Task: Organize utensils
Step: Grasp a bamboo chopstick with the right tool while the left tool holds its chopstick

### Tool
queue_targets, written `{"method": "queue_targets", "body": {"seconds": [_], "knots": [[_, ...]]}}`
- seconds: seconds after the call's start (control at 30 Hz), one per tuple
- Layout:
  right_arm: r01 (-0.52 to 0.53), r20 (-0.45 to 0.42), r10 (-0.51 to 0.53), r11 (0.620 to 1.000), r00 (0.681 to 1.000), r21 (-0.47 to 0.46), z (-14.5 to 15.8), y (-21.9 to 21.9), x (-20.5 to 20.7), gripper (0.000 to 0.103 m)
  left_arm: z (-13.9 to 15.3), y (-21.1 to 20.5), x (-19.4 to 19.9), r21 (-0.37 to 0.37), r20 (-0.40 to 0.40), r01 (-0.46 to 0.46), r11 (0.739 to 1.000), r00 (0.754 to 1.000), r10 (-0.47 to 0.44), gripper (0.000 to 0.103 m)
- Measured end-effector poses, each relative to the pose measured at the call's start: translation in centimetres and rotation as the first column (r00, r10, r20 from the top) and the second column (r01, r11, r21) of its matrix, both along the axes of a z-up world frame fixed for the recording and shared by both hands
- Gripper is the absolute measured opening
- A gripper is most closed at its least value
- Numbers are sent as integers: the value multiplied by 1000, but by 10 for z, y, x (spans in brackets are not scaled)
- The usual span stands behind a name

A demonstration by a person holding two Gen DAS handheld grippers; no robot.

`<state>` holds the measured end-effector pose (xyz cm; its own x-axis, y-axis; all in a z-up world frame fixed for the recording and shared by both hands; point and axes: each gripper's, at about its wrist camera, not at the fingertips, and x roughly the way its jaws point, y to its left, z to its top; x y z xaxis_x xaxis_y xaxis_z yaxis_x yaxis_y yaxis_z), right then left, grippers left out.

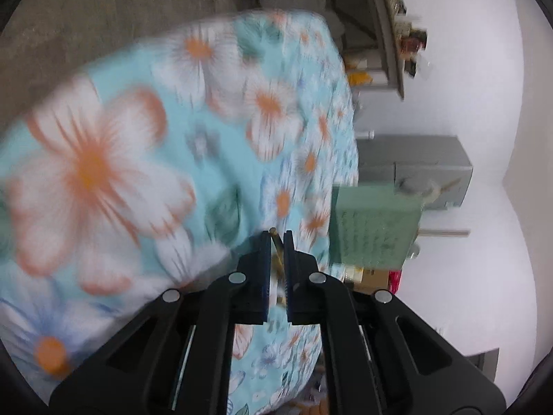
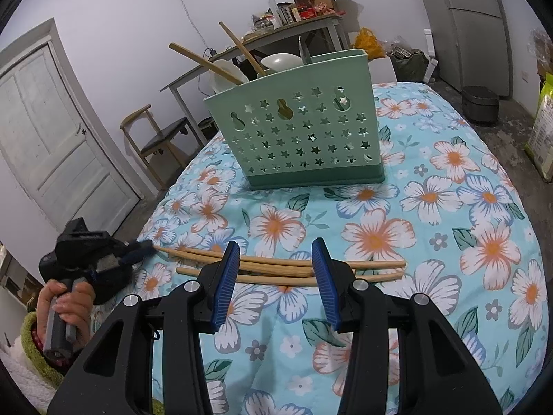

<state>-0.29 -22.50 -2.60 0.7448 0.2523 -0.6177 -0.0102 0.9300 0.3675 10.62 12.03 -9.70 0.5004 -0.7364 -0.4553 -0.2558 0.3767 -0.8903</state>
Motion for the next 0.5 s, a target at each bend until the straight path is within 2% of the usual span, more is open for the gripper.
{"method": "queue_targets", "body": {"seconds": [0.07, 0.13, 0.17, 0.23, 0.37, 0.5], "knots": [[-4, 1, 4, 1000, 1000, 1, 0, 1, 0, 43, 4, 11, 2, 15, 13, -36, 999, 999, 36, 5], [-7, -2, 7, 1000, 1000, 3, -1, 2, 1, 43, 2, 17, 5, 3, -17, -52, 999, 998, 52, 6], [-8, -3, 8, 1000, 1000, 4, -1, 3, 1, 43, -1, 18, 5, -10, -38, -50, 999, 998, 49, 8], [-11, -3, 11, 1000, 1000, 3, -1, 4, 1, 43, -9, 15, 4, -45, -78, -36, 998, 996, 33, 21], [-19, -5, 19, 1000, 1000, 0, -1, 7, 2, 43, -10, 4, 3, -50, -76, -8, 999, 997, 4, 26], [-25, -8, 25, 1000, 1000, 0, -2, 9, 2, 43, -14, -1, 5, -55, -100, -17, 998, 995, 11, 26]]}}
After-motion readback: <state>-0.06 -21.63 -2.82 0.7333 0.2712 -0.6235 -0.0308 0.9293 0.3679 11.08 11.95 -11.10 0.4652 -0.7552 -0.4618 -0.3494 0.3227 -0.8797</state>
